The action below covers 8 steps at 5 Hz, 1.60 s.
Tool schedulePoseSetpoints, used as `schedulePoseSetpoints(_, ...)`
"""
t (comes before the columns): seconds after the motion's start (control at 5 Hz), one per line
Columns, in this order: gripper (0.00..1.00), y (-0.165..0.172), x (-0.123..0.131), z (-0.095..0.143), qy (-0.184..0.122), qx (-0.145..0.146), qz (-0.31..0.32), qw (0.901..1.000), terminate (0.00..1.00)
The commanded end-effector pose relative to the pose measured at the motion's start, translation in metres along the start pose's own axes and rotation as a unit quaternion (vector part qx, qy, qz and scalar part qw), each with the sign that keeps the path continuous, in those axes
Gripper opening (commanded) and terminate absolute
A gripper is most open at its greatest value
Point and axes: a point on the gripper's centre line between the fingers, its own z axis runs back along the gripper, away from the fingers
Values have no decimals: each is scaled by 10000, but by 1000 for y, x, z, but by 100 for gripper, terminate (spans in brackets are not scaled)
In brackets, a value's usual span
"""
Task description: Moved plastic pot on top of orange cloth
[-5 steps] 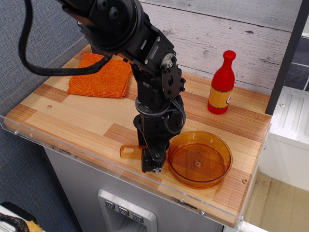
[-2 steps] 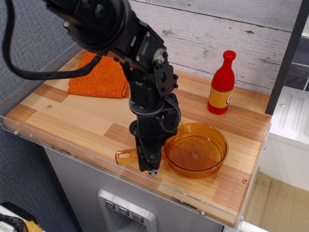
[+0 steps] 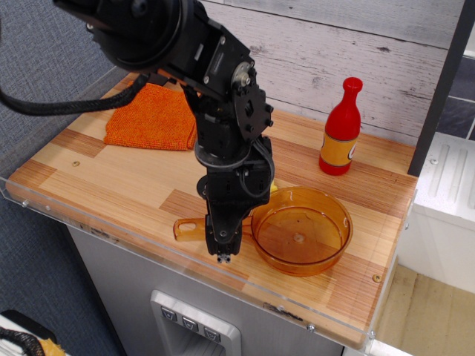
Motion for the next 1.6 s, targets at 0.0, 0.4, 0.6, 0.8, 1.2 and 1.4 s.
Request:
schedulePoseSetpoints(0.0, 0, 8, -28, 24, -480, 120, 79, 9987, 0)
schedulePoseSetpoints(0.4, 0, 26, -77, 33, -248, 29, 1714, 9849, 0)
schedulePoseSetpoints(0.6, 0, 49, -96, 27, -399, -89, 2640, 9637, 0)
schedulePoseSetpoints(0.8, 0, 73, -106, 19, -140, -34, 3735, 9275, 0)
schedulePoseSetpoints(1.2, 0, 100, -124, 7, 92, -90, 5018, 8649, 0)
schedulePoseSetpoints(1.4, 0, 108, -133, 6, 224, 26, 5483, 8360, 0)
